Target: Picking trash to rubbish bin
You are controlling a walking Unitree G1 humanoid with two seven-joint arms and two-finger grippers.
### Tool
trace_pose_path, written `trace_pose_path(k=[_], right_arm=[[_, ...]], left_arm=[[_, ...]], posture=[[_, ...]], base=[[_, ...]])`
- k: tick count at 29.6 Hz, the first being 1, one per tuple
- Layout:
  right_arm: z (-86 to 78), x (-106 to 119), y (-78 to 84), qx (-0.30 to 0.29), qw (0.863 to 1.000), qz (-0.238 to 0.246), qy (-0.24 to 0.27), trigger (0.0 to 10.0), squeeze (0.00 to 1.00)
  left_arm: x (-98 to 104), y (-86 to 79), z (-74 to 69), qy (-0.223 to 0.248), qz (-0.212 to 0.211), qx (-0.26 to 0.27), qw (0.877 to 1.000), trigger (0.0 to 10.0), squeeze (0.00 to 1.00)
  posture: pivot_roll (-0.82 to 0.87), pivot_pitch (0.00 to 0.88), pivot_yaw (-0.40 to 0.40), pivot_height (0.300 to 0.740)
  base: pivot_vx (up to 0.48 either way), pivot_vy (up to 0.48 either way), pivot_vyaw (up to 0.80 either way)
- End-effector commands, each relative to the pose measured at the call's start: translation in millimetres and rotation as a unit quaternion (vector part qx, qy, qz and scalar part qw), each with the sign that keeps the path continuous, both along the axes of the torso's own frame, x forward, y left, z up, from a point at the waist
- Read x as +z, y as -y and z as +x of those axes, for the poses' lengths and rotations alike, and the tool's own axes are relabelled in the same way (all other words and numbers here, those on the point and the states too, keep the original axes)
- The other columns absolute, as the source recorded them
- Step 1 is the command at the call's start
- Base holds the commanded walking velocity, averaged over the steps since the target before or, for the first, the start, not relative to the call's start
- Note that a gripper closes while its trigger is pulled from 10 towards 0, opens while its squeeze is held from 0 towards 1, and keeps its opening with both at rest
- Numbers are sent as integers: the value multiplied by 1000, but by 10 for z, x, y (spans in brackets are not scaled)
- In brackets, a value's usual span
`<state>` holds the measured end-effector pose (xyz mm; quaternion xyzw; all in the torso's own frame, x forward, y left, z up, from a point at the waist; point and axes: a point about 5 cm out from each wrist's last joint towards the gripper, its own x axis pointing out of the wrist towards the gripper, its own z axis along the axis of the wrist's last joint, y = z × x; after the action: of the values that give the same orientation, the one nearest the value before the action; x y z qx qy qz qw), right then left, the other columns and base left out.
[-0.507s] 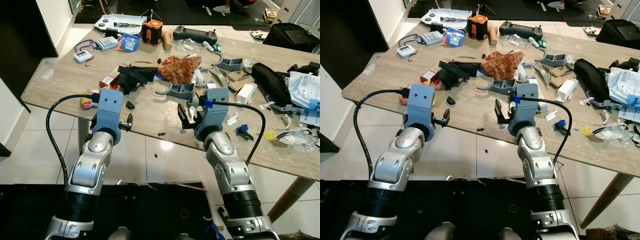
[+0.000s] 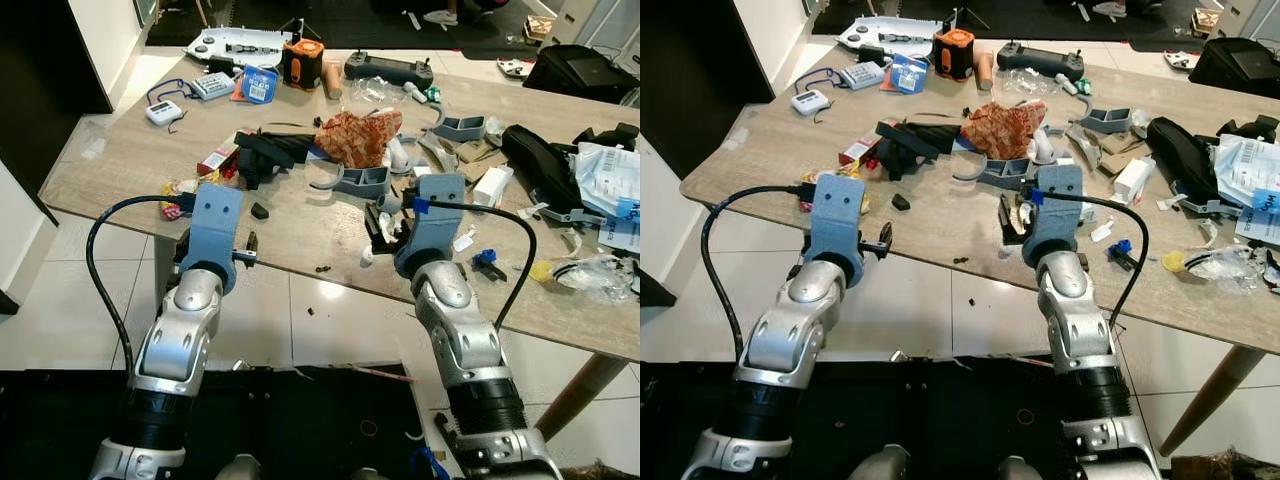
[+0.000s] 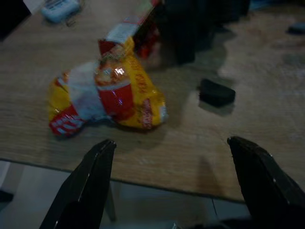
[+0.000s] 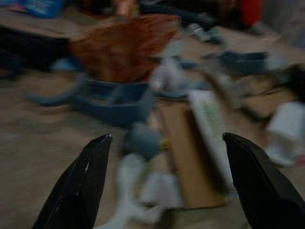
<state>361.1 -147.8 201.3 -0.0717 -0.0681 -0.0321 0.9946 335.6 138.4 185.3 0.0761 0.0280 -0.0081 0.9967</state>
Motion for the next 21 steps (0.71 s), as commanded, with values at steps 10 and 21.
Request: trace_pose_path(k=[10,21], right_arm=[[61,75,333,-71,996,59,12,10000,0],[78,-58,201,-21,994,100,-37,10000,0]], left_arm=[[-6,-11,81,5,-20,28,999,10000,0],[-141,-41,-47,-14,-29,46,998,10000,0]], posture=[[33,126,-79,740],[24,152,-134,740]], base=[[0,0,0],[0,0,0]])
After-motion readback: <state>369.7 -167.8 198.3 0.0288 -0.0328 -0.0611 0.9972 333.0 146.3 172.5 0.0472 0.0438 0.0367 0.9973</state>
